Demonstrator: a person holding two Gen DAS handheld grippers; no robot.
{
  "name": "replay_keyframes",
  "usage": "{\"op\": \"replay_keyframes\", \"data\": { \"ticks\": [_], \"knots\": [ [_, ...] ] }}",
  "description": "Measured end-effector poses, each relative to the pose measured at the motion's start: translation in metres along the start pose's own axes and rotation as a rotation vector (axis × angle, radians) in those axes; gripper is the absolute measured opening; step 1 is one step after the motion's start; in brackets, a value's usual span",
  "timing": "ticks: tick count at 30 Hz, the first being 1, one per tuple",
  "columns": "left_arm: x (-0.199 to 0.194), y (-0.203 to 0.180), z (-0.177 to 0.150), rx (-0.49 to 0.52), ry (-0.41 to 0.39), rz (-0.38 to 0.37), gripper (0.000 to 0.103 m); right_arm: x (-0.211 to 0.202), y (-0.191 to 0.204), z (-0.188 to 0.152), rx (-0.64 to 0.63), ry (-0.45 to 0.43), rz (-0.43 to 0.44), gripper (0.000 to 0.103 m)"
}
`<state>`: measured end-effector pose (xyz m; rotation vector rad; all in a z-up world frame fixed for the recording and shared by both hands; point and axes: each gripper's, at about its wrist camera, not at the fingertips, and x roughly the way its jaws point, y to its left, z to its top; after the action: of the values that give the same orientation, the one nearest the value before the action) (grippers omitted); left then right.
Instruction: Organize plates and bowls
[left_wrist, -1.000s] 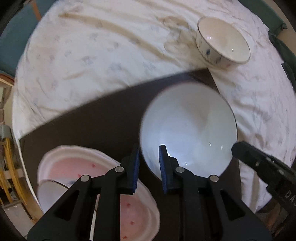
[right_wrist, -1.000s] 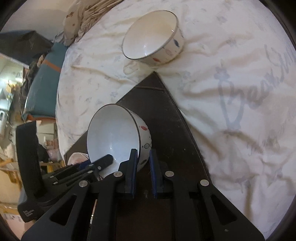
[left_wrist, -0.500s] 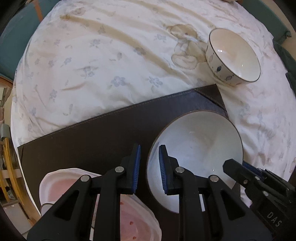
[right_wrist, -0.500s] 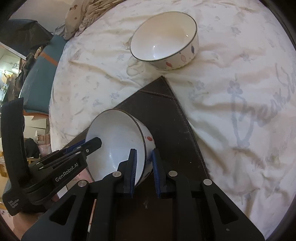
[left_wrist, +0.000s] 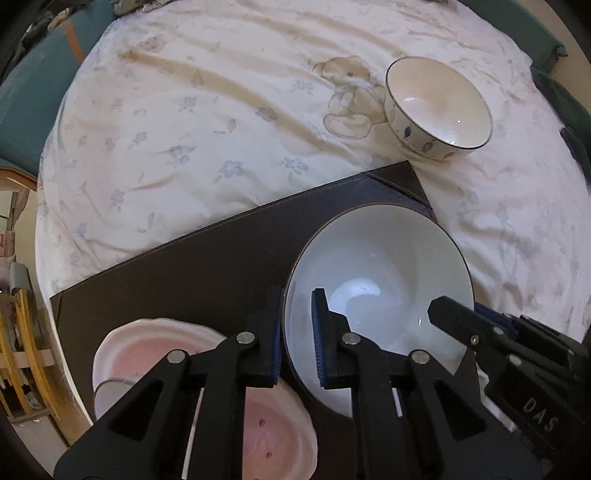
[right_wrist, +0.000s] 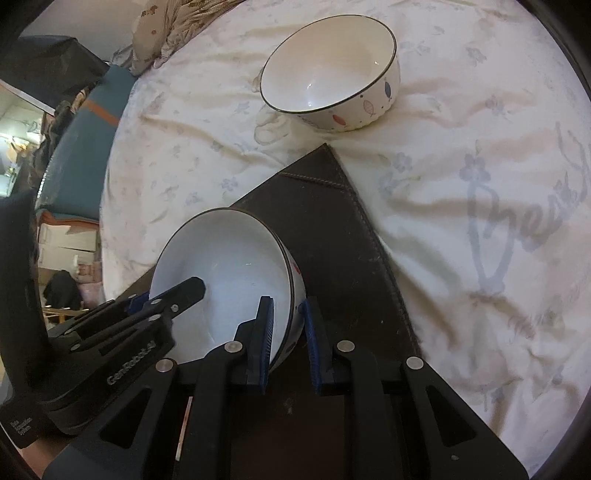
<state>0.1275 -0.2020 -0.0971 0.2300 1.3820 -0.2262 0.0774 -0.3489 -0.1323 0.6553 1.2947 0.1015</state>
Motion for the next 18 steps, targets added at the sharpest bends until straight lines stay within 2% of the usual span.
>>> {"op": "replay_keyframes", "data": {
  "ticks": [9, 18],
  "knots": [
    [-0.053, 0.018, -0.046, -0.007, -0.103, -0.014, 0.011, -0.033, 0.021, -0.014, -0.066, -0.041, 0.062, 0.021],
    [-0.105, 0.064, -0.096, -0.101, -0.203, -0.060, 0.011, -0.066, 0.070, -0.041, -0.218, -0.078, 0.155, 0.020]
  ]
}}
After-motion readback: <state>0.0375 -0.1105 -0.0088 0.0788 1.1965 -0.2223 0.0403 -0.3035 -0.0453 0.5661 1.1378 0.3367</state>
